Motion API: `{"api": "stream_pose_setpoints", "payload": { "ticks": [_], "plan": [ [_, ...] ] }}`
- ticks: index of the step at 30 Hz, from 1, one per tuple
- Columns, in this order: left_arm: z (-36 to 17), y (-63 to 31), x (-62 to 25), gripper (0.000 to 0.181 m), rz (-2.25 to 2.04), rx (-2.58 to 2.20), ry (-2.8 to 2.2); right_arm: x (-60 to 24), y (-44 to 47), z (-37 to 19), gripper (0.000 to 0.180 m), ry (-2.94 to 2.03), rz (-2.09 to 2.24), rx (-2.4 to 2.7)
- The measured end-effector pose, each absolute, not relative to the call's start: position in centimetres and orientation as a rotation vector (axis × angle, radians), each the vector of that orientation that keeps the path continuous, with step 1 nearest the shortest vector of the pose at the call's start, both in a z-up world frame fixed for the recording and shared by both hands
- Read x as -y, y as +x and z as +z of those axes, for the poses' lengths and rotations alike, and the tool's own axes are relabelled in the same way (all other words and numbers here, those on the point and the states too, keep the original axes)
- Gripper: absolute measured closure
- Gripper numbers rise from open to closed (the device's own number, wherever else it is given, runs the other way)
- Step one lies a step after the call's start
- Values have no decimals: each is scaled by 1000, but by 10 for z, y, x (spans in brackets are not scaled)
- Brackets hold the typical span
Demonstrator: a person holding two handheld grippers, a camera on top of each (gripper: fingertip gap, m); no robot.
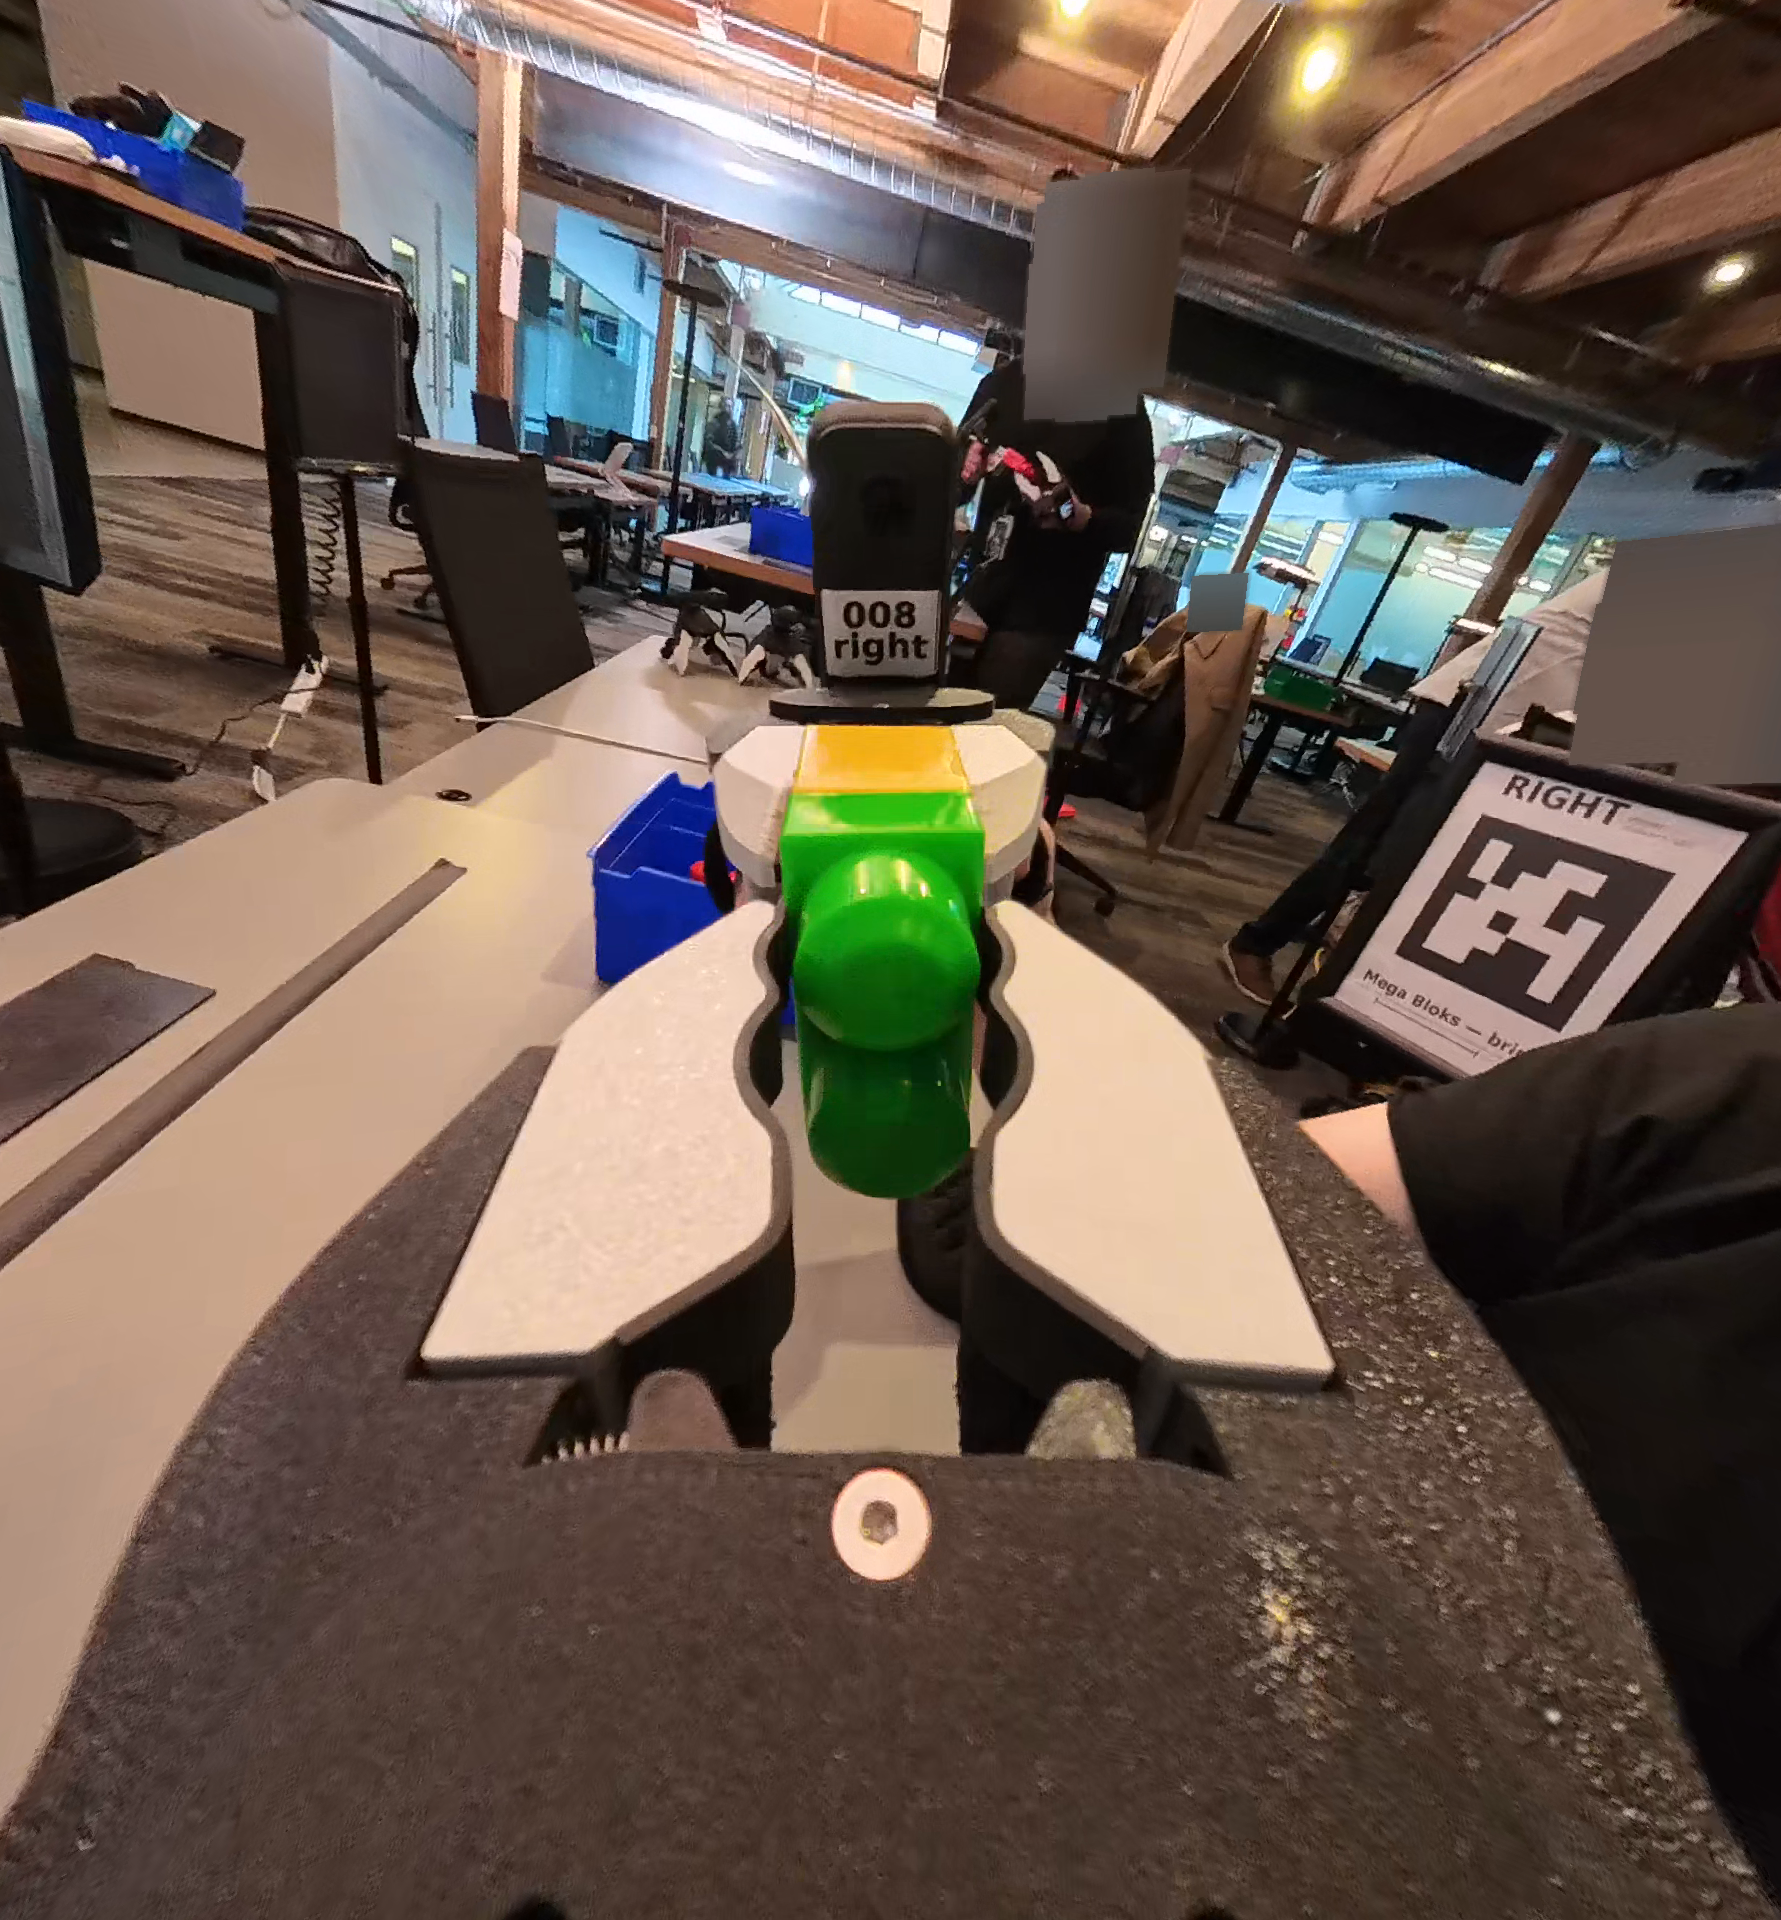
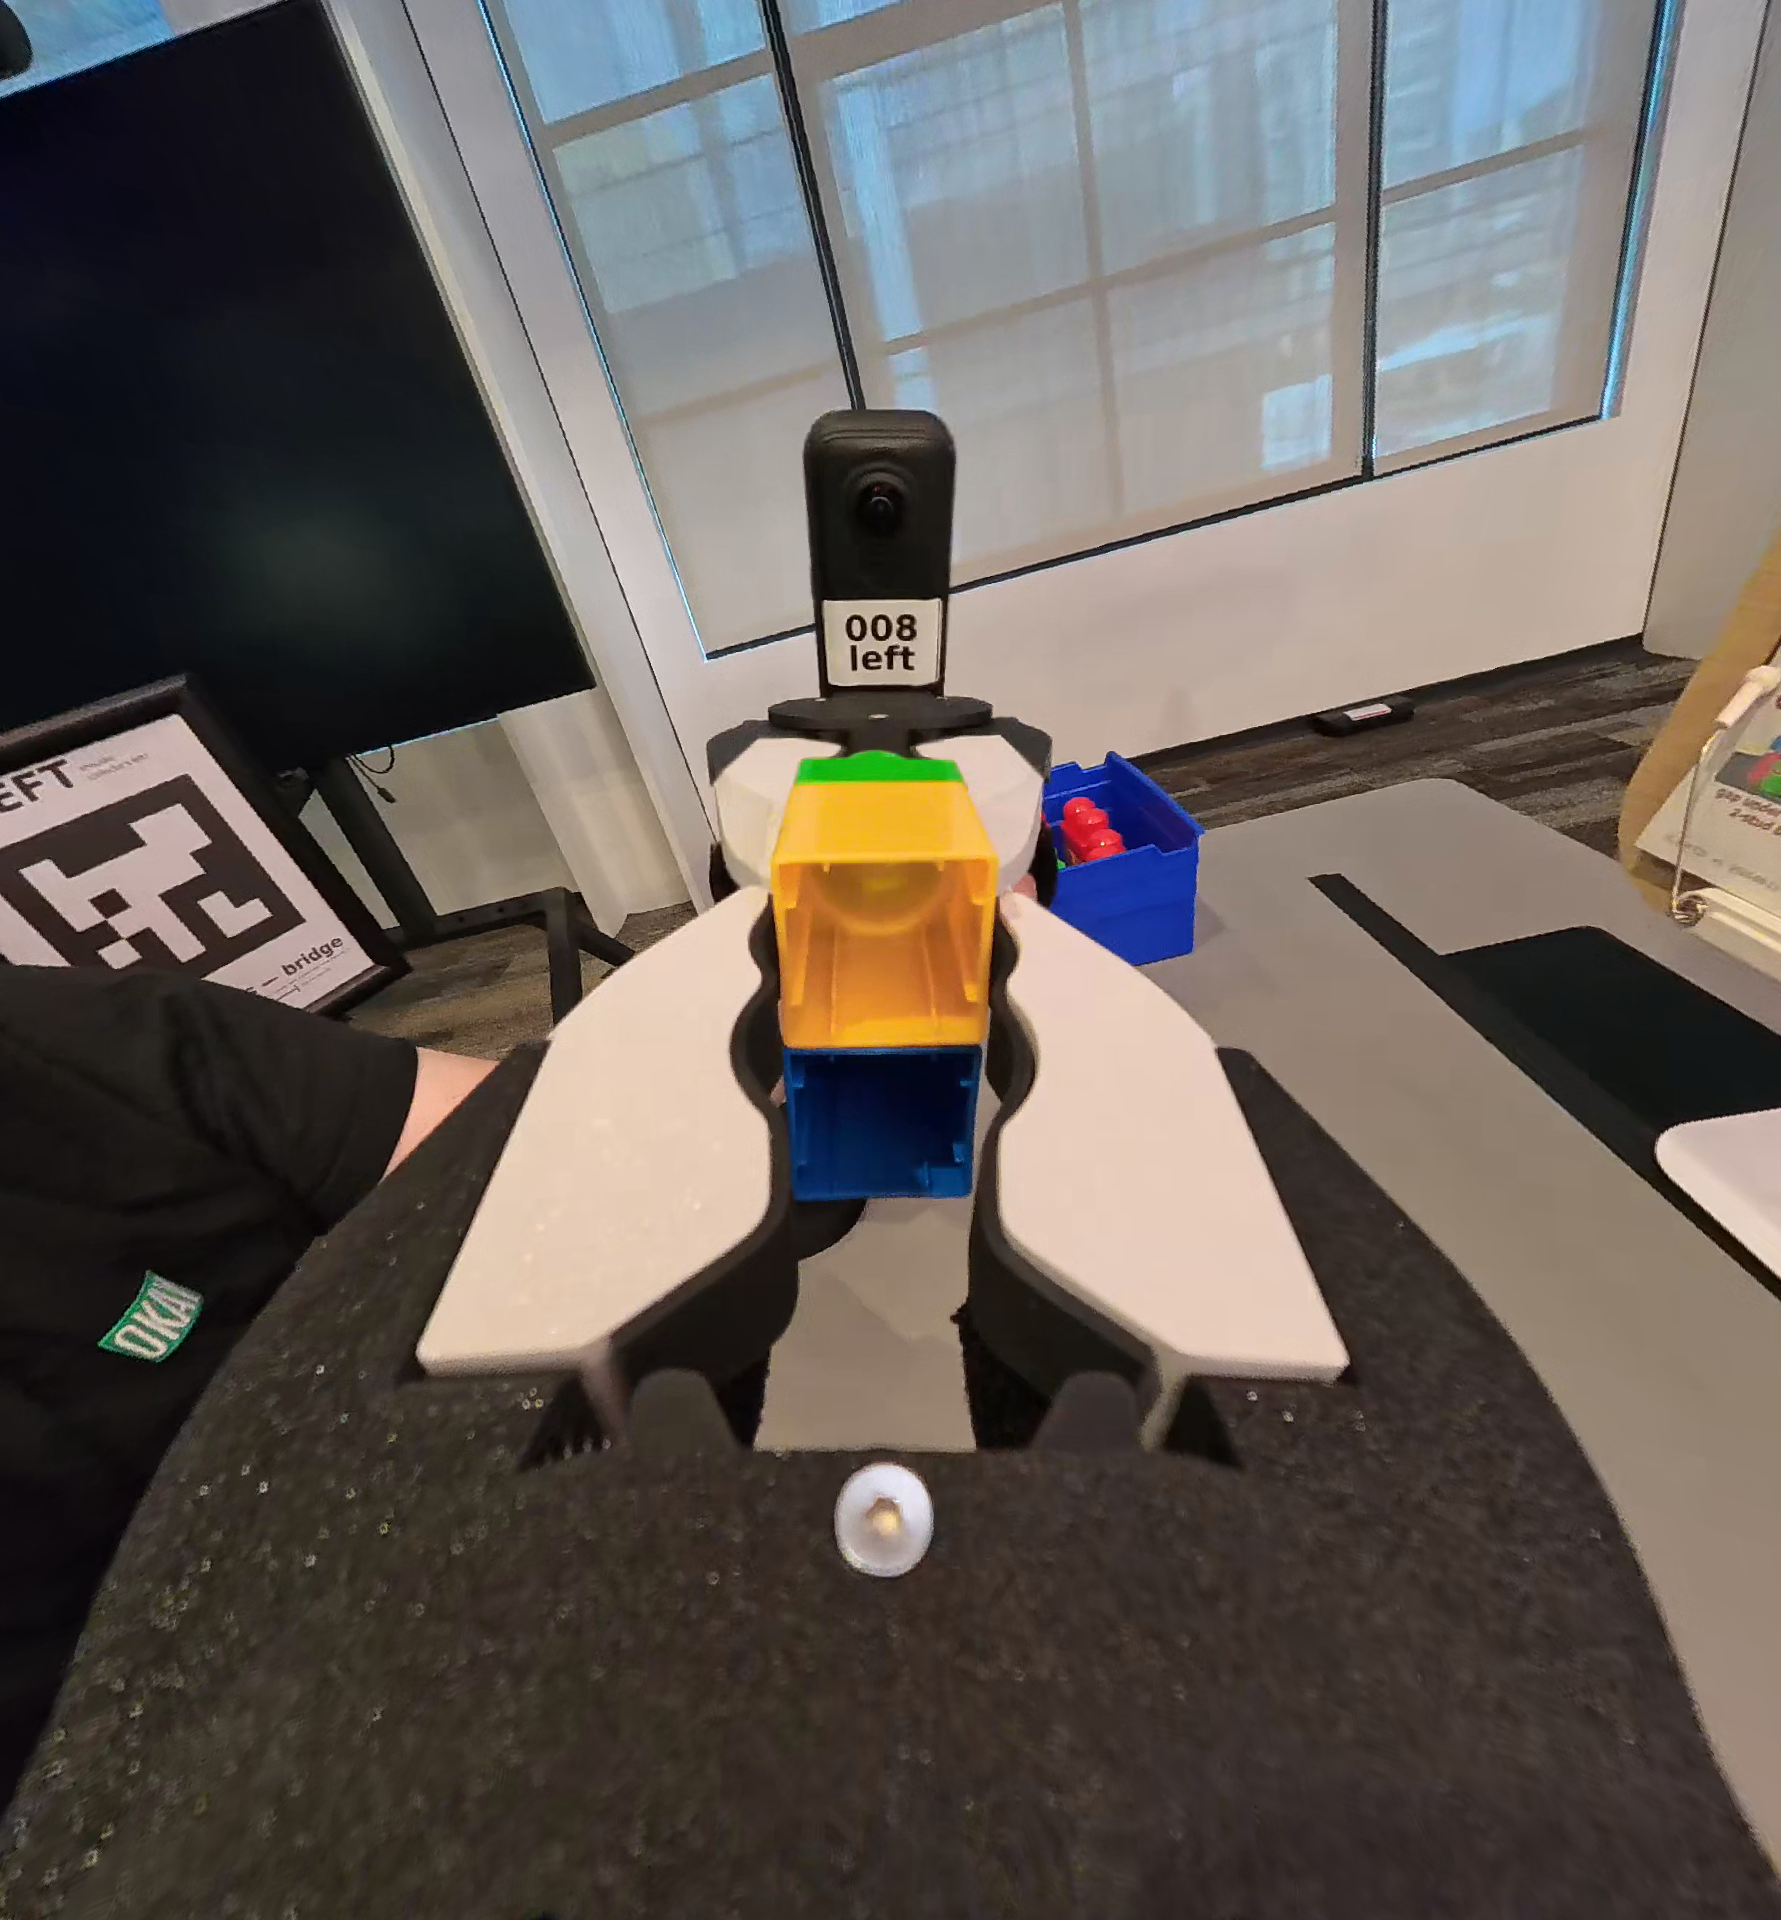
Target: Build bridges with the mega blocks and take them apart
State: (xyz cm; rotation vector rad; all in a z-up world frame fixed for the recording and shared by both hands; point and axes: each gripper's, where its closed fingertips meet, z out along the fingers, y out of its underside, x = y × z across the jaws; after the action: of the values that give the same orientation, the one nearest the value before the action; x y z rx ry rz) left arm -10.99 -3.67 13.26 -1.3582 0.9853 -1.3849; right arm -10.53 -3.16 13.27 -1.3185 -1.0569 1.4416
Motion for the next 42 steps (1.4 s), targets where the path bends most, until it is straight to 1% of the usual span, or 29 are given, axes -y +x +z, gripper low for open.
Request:
{"api": "stream_pose_setpoints", "payload": {
  "ticks": [11,27,31,34,36,38,42],
  "plan": [
    [124,-107,37,146,-1343,-1001,-1393,31,-104,128,144,-1318,1398,1088],
    [126,-107,42,147,-1356,-1031,-1390,37,-95,130,144,-1334,1317,1125],
    [148,-149,31,147,-1407,-911,-1330,22,-38,152,145,-1279,1342,934],
    [152,-161,29,147,-1339,-910,-1320,25,1,157,144,-1334,1232,872],
    [153,-162,32,147,-1345,-926,-1314,33,34,159,144,-1417,1033,827],
    [152,-162,34,147,-1337,-944,-1324,29,86,141,144,-1624,733,757],
    [154,-157,42,147,-1366,-980,-1309,14,220,67,144,-2136,314,578]
  ]
}}
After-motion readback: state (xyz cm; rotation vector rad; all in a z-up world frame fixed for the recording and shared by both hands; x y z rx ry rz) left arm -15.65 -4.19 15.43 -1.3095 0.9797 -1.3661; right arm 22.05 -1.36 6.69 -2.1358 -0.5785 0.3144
